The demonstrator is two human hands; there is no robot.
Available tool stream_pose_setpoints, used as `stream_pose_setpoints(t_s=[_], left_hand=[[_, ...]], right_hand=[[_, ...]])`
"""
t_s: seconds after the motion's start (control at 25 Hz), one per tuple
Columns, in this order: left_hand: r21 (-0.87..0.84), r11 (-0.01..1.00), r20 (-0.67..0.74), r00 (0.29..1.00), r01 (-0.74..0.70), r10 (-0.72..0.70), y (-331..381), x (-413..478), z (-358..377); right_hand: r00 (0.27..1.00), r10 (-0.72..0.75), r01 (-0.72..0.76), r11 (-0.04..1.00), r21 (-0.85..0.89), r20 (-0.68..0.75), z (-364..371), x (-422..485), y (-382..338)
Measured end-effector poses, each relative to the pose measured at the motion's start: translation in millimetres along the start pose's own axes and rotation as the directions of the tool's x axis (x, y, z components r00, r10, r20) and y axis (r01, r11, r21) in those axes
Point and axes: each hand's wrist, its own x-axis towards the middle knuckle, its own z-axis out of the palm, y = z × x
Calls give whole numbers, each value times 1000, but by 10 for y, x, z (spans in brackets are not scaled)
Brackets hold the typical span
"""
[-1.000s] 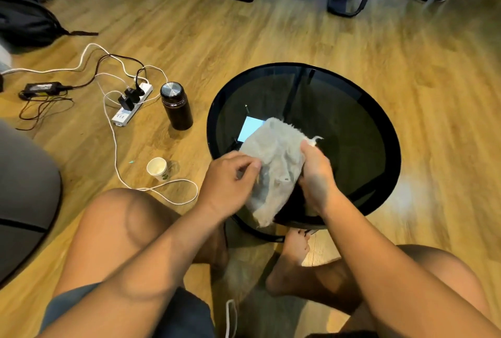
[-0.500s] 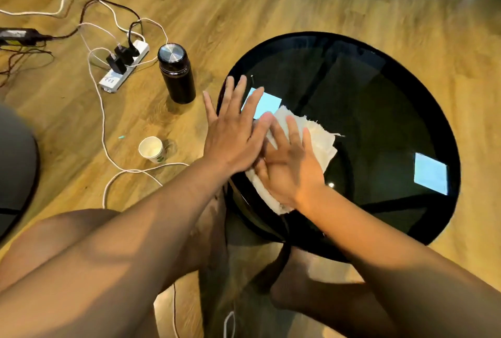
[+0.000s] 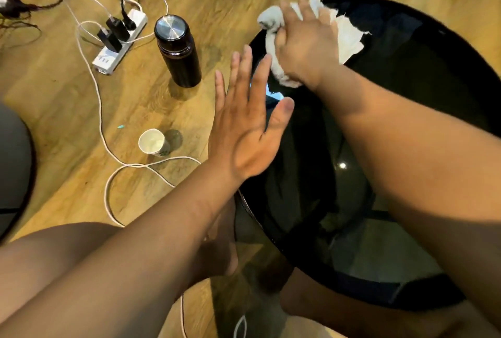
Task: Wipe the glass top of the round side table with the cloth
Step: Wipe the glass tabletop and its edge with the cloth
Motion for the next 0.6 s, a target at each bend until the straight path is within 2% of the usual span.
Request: stream_pose_setpoints(t_s=[0.08,0.12,0.16,0.24,0.36,0.48,0.52,0.6], left_hand=[[-91,996,-64,998,8,-14,-11,-24,-13],[-110,994,-92,996,0,-10,-3,-32,-24],[-106,994,-107,994,-15,3,12,-47,-34],[-60,998,-106,994,-29,22,80,-102,-71],[40,999,-3,1000,-29,29,255,-262,-112],[226,959,163,977,-173,138,459,-475,-35],[284,934,202,966,-218,164,510,-523,3],[383,885,253,951,-266,176,551,-593,81]], right_hand=[[997,-22,22,1000,6,76,23,-329,-51],[990,-83,89,995,-51,118,38,-586,-71],[977,-149,166,981,-105,155,32,-902,-74],[962,-226,242,966,-94,154,-44,-1618,-32],[971,-213,210,977,44,104,-63,-2753,164],[949,-243,233,970,69,200,22,-3540,356],[942,-278,264,960,94,187,-14,-3659,452],[962,-269,254,946,199,49,-173,-3758,650]])
